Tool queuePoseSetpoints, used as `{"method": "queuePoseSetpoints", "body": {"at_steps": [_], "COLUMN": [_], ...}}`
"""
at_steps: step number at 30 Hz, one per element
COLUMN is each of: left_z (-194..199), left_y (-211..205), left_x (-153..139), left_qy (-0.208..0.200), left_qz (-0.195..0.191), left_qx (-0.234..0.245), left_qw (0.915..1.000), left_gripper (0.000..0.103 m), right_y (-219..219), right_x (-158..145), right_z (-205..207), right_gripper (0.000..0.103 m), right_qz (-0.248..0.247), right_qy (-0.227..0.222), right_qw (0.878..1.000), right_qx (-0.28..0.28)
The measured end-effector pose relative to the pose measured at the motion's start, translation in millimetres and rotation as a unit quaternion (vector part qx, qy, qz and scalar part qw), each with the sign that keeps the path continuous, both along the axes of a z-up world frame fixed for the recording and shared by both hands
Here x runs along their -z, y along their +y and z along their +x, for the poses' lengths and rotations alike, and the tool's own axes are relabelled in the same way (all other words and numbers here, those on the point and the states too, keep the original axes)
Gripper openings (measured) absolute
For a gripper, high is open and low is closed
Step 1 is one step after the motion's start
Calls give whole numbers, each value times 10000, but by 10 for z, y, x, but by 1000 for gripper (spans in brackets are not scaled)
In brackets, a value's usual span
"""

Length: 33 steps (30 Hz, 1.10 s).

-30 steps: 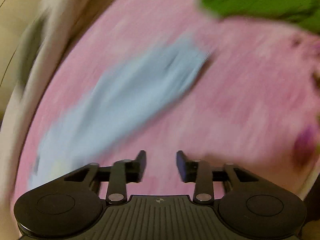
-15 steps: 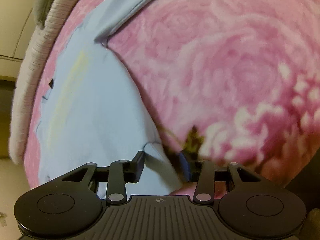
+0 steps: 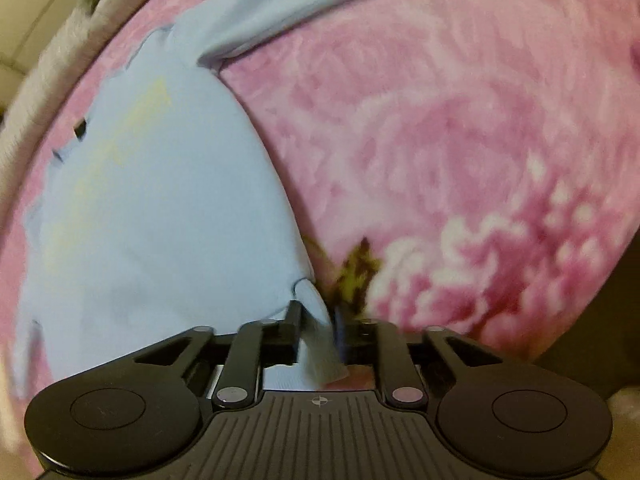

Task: Fold clothes

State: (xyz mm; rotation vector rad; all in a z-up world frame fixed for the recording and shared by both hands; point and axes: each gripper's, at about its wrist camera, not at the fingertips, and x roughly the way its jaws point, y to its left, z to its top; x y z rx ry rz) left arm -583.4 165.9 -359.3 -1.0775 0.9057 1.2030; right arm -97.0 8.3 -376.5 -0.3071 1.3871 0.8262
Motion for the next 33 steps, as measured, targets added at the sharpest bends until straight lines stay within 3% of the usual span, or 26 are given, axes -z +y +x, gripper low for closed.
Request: {"method": "queuePoseSetpoints", "body": {"at_steps": [3, 5, 8, 10, 12, 15, 17, 21, 27, 33], "left_z": [-16, 76, 315, 442, 527, 612, 657, 691, 912, 1122], "left_y": [-48, -49, -74, -145, -291, -536, -707, -957, -1178, -1567], "left_x": [-226, -248, -59, 108, 132, 20, -168, -704, -1488, -1943], "left_qy": [225, 200, 395, 566, 772, 897, 892, 725, 678, 652], "left_qz": [507, 632, 282, -79, -150, -360, -298, 18, 603, 895], "left_qx": [-238, -162, 151, 314, 402, 376, 254, 0, -252, -327], "left_qw": [9982, 9977, 9987, 9979, 9961, 9946, 9952, 9974, 9956, 9933], "left_gripper": [10, 14, 16, 17, 16, 16, 16, 16, 20, 28], "right_y": [31, 40, 80, 49, -27, -144, -251, -264, -331, -534], "right_x": [-329, -406, -217, 1, 63, -10, -147, -592, -1398, -1834], "right_z": [-249, -417, -612, -710, -780, -719, -632, -508, -315, -184], "right_gripper": [25, 25, 25, 25, 25, 26, 26, 28, 54, 63], "right_qz": [125, 316, 252, -190, -258, -560, -537, -229, 386, 688], "right_qy": [-1323, -1733, -1627, -1620, -1669, -1175, -904, -759, -716, -843], "right_qw": [9890, 9773, 9669, 9573, 9497, 9559, 9616, 9612, 9604, 9555], "right_qx": [-653, -1175, -1948, -2388, -2637, -2633, -2536, -2641, -2666, -2743]}}
